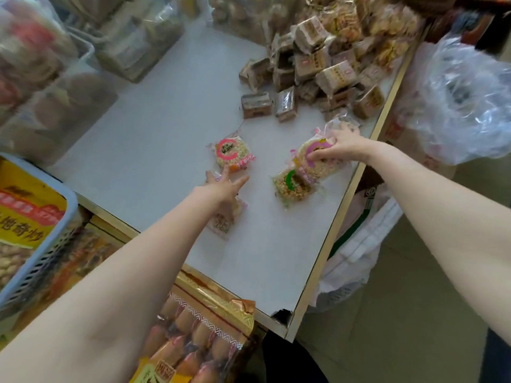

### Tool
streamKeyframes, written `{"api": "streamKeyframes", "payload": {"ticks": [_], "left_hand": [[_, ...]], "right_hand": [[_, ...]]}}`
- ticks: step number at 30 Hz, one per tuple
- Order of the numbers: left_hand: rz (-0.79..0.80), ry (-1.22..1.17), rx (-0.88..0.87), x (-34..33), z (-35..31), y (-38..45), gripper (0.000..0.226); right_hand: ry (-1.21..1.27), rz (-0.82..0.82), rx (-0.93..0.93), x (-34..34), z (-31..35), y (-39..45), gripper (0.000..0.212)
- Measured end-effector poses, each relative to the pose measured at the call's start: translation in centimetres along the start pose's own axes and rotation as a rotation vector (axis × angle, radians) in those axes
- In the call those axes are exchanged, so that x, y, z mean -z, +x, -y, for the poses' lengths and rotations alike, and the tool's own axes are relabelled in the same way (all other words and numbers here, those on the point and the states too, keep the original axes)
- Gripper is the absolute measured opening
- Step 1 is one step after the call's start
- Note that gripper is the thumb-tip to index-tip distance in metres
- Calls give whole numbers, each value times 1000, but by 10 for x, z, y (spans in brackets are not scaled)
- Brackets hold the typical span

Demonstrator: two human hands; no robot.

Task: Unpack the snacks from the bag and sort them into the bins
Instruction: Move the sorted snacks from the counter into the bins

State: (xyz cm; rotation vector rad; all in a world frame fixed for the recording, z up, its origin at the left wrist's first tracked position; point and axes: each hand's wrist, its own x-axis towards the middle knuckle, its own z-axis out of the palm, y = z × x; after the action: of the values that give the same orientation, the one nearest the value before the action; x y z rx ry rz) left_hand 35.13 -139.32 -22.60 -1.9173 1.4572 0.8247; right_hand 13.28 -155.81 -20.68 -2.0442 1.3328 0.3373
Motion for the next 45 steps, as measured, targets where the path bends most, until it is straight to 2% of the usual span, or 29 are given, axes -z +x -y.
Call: {"api": "streamKeyframes", "payload": {"ticks": [3, 7, 11, 14, 18, 20, 22, 25, 28, 30, 32, 34, 36, 39, 41, 45], "left_hand": [[57, -12, -25, 1, 7, -7, 101], [68, 16, -10, -8, 19, -18, 82], [94, 30, 32, -29, 34, -28, 92], [92, -24, 58, -32, 50, -31, 99], [53, -117, -7, -19, 61, -32, 109], [97, -138, -41, -15, 60, -32, 105], [129, -102, -67, -15, 57, -32, 100], [127, -70, -105, -22, 49, -32, 100], [70, 76, -168, -22, 38, -39, 98], [-22, 272, -186, -21, 33, -44, 92], [-103, 406, -211, -26, 30, -46, 90], [-86, 412, -247, -32, 30, -46, 91], [-12, 360, -260, -37, 31, -45, 92], [67, 250, -239, -43, 35, -44, 97], [95, 209, -225, -46, 34, -45, 100], [111, 223, -188, -47, 34, -46, 101]], "right_hand": [[145, 130, 94, -14, 13, -8, 82], [76, 285, 190, -47, 42, -31, 92], [-93, 343, 318, -77, 68, -48, 79], [-81, 351, 358, -71, 72, -50, 81], [-32, 341, 274, -41, 73, -33, 77], [72, 352, 208, -38, 78, -22, 70], [124, 369, 183, -48, 80, -12, 75], [27, 299, 187, -75, 86, -10, 70], [-104, 84, 258, -81, 92, -14, 64], [-194, 0, 322, -73, 95, -22, 73], [-274, 2, 378, -59, 97, -34, 82], [-297, 101, 427, -42, 96, -55, 85], [-305, 300, 466, -33, 93, -82, 85], [-284, 540, 480, -53, 87, -113, 102], [-268, 587, 468, -79, 82, -118, 110], [-476, 531, 482, -111, 79, -109, 109]]}}
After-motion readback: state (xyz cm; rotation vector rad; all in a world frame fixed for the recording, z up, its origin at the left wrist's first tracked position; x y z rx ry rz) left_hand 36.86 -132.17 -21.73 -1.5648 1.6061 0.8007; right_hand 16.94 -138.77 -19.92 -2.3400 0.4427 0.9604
